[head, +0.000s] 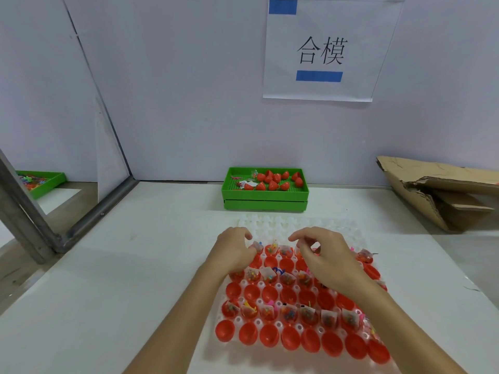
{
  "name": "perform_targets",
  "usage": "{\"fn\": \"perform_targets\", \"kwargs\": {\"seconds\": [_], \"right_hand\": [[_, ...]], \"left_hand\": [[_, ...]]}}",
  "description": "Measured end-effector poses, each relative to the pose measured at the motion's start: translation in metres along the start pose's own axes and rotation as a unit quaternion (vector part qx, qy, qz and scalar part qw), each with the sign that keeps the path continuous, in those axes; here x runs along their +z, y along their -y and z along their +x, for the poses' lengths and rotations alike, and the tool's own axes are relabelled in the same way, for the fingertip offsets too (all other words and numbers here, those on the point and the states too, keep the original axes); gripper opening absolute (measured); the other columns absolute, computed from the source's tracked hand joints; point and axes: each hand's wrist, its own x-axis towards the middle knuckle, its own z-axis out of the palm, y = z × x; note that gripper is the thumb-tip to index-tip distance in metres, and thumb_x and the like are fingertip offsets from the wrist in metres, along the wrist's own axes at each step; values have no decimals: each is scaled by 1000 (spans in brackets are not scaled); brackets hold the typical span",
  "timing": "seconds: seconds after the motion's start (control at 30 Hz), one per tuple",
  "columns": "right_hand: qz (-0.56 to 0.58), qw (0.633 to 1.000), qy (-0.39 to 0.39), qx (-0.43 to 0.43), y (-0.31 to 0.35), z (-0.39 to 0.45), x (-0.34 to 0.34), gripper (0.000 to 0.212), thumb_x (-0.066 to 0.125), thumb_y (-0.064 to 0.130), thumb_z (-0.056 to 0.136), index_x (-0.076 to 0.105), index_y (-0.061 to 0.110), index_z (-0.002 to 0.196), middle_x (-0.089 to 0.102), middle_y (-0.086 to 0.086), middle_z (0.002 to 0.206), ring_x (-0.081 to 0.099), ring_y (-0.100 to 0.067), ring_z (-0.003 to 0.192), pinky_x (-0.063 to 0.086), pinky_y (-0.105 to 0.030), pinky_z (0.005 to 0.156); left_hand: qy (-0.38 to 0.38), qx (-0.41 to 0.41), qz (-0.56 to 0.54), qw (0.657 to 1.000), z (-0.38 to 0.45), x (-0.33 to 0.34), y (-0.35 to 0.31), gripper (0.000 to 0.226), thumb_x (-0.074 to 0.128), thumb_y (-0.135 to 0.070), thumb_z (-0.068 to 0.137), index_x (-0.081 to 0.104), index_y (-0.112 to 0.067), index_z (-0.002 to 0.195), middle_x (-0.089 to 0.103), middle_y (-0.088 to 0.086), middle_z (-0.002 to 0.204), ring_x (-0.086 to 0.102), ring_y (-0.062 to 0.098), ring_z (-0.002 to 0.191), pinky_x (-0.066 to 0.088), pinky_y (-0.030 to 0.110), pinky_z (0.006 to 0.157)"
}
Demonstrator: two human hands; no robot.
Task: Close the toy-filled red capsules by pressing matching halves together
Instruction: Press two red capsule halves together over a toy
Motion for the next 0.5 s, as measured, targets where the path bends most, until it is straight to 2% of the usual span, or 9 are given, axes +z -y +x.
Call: {"fn": "perform_targets", "kwargs": {"seconds": [0.13,0.3,0.5], "right_hand": [[-7,1000,1,-2,-1,1,0,26,52,13,100,73,26,104,65,20,96,56,10,94,42,-1,71],[-8,1000,0,-2,-2,1,-2,26,51,12,100,73,27,104,65,20,96,54,12,96,42,-1,73],[-5,1000,-1,-2,-2,1,-3,26,52,12,100,74,27,103,67,18,97,55,11,95,41,0,70]], "left_hand": [[60,29,28,997,6,-6,-1,37,55,-23,98,56,-20,135,51,11,140,52,29,124,50,39,100],[102,47,38,993,12,-11,-2,35,55,-15,94,62,-18,128,51,11,140,52,27,121,47,30,84],[103,58,37,992,16,-11,-1,31,56,-19,95,62,-18,125,53,10,134,49,19,99,42,28,76]]}}
